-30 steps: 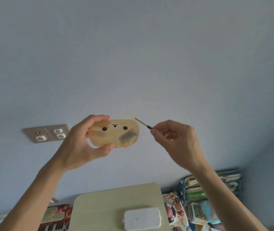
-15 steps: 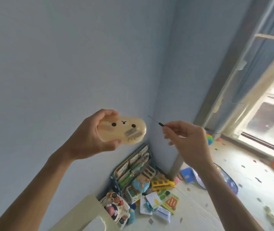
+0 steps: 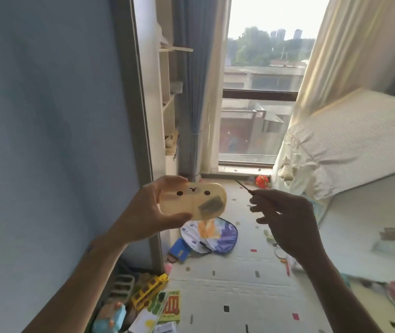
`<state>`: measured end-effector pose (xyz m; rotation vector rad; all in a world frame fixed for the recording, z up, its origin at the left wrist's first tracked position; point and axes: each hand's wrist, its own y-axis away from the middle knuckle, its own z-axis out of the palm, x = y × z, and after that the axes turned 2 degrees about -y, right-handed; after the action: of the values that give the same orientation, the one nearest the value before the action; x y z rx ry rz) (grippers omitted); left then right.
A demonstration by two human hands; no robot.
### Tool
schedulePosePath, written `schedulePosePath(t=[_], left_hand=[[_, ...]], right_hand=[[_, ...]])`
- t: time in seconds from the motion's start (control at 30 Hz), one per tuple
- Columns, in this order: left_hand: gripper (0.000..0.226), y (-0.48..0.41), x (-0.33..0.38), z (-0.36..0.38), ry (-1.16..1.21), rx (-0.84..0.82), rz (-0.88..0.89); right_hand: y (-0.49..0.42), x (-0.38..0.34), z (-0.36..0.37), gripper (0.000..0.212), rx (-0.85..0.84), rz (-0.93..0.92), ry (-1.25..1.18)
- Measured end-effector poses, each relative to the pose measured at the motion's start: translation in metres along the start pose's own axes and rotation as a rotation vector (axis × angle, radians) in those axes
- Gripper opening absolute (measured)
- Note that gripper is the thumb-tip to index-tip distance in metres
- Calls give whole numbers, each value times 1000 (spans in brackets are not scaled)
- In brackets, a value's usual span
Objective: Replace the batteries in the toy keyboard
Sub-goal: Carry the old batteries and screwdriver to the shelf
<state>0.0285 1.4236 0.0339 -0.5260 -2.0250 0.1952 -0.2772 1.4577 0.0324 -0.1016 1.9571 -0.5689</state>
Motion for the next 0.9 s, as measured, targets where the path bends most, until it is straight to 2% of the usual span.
schedulePosePath(t=[0.17,0.4,0.63,0.9], left_hand=[[81,-102,2,72,18,-44,43],[73,-226,-14,131,19,-79,87],[73,-366,-77,173,41,-109,96],[75,-565,-149,191,98,-123,83]], right_hand=[[-71,52,-53,14,29,-10,83],[-167,115,-77,9,22,-55,216],[-295,192,-67,14,37,-51,302],[-483,271,-55,11,39,0,374]])
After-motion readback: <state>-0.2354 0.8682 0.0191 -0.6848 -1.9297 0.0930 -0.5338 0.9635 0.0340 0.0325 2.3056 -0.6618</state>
